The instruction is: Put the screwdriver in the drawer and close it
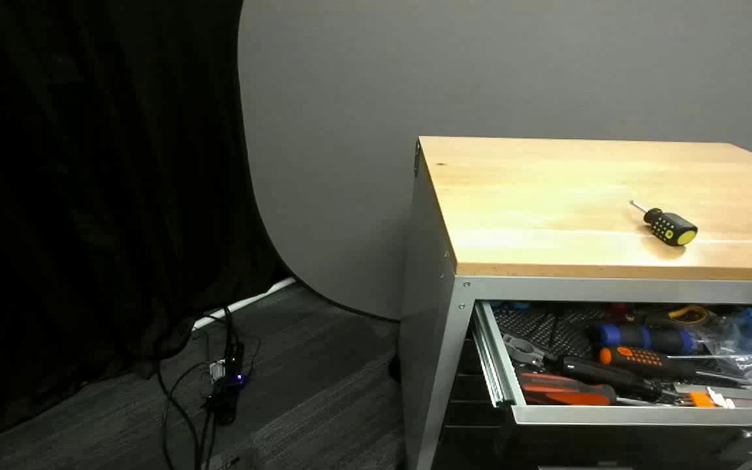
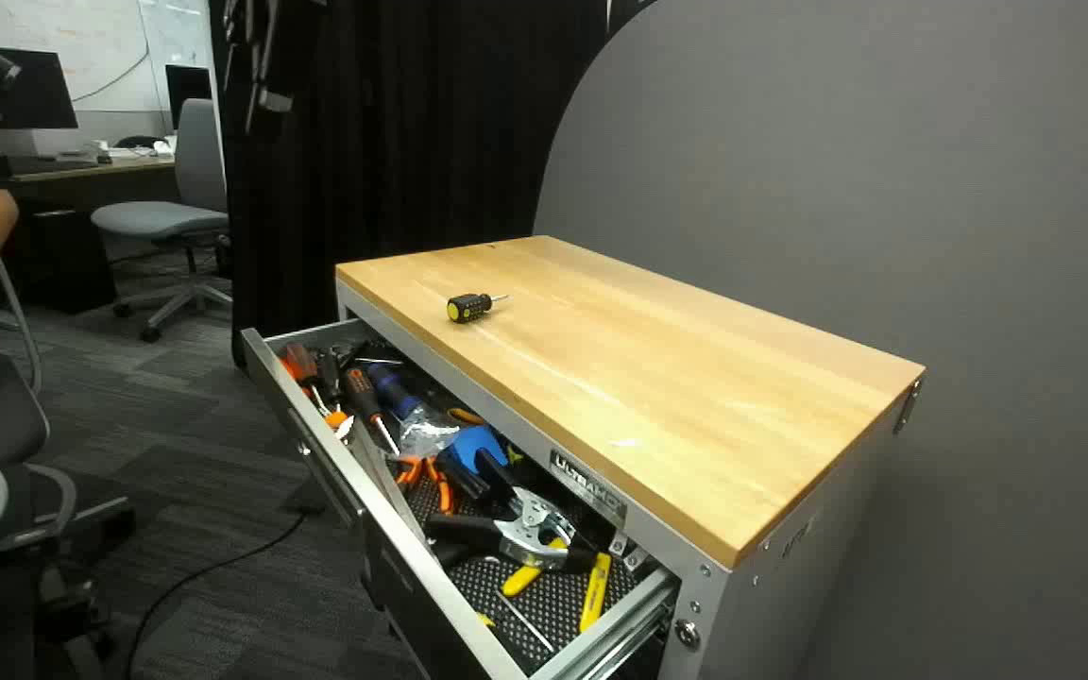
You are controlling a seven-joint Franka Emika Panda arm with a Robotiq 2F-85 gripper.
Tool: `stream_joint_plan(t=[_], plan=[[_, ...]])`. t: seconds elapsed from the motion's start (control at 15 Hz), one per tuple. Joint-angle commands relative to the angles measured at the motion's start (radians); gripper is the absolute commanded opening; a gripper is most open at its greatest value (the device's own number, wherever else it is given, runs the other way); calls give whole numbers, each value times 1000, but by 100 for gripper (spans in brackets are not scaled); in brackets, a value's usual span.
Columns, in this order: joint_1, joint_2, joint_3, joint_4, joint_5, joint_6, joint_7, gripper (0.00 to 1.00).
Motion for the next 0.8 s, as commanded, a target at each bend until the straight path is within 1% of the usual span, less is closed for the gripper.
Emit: stream_joint_plan(t=[0.0, 0.6, 0.67, 0.73], plan=[[-16, 1, 14, 4, 3, -3, -3, 100], [-16, -2, 14, 10, 3, -3, -3, 100], [-19, 0, 11, 3, 22, 30, 5, 100], [-15, 38, 21, 28, 32, 65, 26, 100]])
